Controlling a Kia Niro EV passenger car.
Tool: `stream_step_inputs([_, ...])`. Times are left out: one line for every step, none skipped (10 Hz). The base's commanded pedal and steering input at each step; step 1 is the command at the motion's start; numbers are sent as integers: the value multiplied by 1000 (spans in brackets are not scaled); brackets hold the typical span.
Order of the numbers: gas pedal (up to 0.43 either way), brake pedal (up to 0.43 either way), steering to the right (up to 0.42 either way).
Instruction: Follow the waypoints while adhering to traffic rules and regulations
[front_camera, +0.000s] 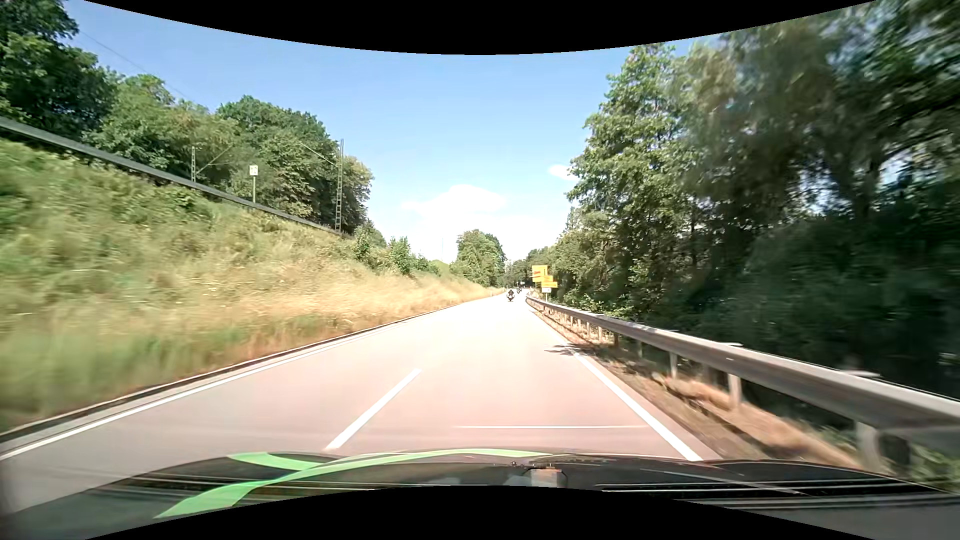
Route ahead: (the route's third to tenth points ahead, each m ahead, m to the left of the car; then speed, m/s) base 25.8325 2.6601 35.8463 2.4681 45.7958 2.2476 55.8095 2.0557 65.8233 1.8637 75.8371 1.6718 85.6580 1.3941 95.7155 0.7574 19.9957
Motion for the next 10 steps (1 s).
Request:
stream_step_inputs([169, 0, -3])
stream_step_inputs([169, 0, -2])
stream_step_inputs([169, 0, -1])
stream_step_inputs([169, 0, 0])
stream_step_inputs([177, 0, -1])
stream_step_inputs([189, 0, 0])
stream_step_inputs([220, 0, 0])
stream_step_inputs([228, 0, 0])
stream_step_inputs([240, 0, 1])
stream_step_inputs([240, 0, 1])
